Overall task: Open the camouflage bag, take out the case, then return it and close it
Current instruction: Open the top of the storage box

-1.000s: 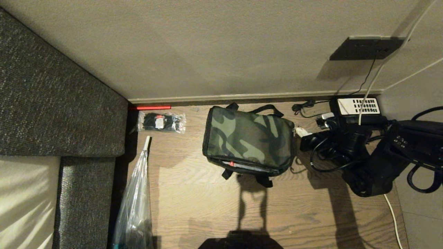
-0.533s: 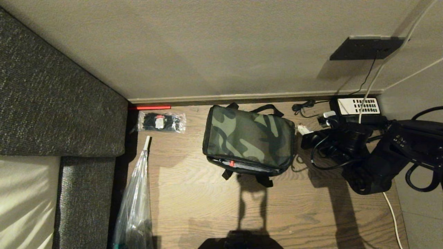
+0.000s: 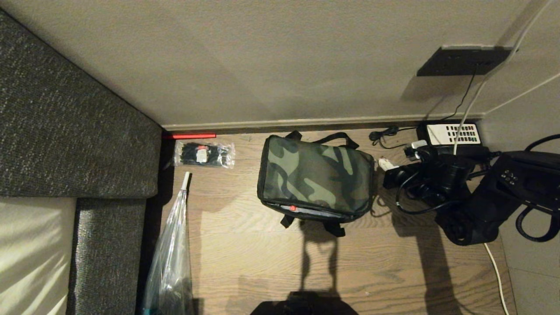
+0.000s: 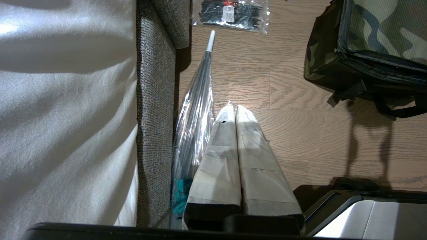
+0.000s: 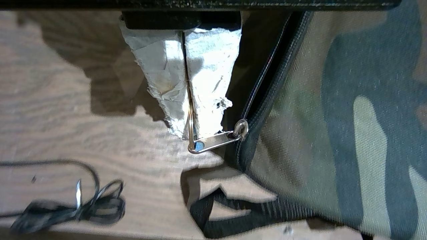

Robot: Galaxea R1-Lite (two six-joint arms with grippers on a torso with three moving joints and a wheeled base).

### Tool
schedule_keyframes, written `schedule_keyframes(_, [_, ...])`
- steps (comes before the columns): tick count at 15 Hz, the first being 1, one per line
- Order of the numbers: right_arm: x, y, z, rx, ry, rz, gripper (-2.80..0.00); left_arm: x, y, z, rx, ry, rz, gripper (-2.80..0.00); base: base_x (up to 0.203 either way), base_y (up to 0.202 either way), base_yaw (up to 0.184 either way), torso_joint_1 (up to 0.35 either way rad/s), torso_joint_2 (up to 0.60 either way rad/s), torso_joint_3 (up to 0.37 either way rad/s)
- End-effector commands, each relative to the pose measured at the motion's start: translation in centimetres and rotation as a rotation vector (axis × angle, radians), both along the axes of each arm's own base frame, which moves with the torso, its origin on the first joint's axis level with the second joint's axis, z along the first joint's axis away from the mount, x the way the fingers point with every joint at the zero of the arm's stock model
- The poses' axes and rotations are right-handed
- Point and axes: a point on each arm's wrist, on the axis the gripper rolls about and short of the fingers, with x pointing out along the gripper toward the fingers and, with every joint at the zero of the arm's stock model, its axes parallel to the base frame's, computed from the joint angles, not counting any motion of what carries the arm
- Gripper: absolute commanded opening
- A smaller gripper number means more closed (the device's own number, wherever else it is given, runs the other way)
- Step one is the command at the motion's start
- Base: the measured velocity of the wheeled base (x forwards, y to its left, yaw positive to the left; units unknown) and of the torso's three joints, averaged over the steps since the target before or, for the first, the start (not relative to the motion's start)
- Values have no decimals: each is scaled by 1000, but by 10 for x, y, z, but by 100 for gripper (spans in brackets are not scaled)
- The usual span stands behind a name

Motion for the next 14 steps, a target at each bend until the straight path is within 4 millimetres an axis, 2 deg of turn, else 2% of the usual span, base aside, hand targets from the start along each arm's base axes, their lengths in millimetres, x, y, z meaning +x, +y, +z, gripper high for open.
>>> schedule_keyframes(1, [5,1,2,1,-25,2,-280,0,0,-1,0,2,1,-280,0,0,0,0,0,0])
schedule_keyframes(8, [14,1,11,7,-75,1,-280,0,0,-1,-1,3,1,-280,0,0,0,0,0,0])
schedule_keyframes(14, [11,1,8,3,-61,-5,-280,0,0,-1,0,3,1,-280,0,0,0,0,0,0])
